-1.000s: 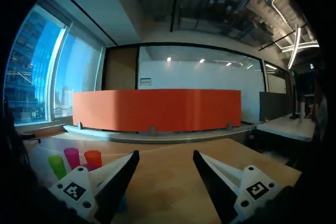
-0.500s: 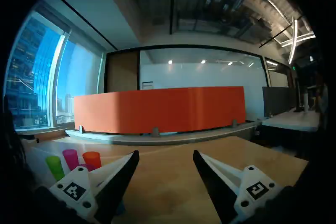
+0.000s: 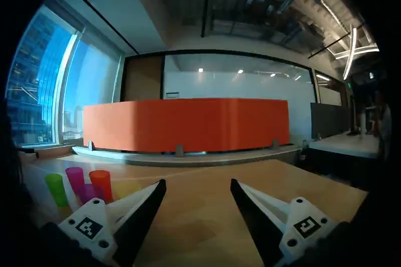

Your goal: Pour water

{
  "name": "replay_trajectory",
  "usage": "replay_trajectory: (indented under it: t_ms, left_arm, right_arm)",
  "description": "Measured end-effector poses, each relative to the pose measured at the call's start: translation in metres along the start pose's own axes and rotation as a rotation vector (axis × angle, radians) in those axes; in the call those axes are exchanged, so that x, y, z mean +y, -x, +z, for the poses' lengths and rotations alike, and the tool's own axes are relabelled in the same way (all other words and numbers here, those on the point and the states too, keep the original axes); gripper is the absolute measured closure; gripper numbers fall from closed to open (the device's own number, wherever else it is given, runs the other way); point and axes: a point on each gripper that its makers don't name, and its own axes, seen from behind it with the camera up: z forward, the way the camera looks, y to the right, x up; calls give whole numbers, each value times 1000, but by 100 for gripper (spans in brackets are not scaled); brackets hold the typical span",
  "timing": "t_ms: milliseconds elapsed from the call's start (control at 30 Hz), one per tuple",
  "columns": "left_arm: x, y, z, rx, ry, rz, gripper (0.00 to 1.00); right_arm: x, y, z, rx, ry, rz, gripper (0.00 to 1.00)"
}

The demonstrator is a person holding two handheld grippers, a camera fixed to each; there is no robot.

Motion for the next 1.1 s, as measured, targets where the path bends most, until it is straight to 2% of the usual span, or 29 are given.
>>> replay_trajectory:
  t_ms: [500,1100]
  left_arm:
    - [0,-1,0,0,0,0,2]
    - [1,0,1,0,1,0,2]
  right_arm:
    - [2,13,5,-43,11,-25,1]
    - [1,13,1,-42,15,-24,1]
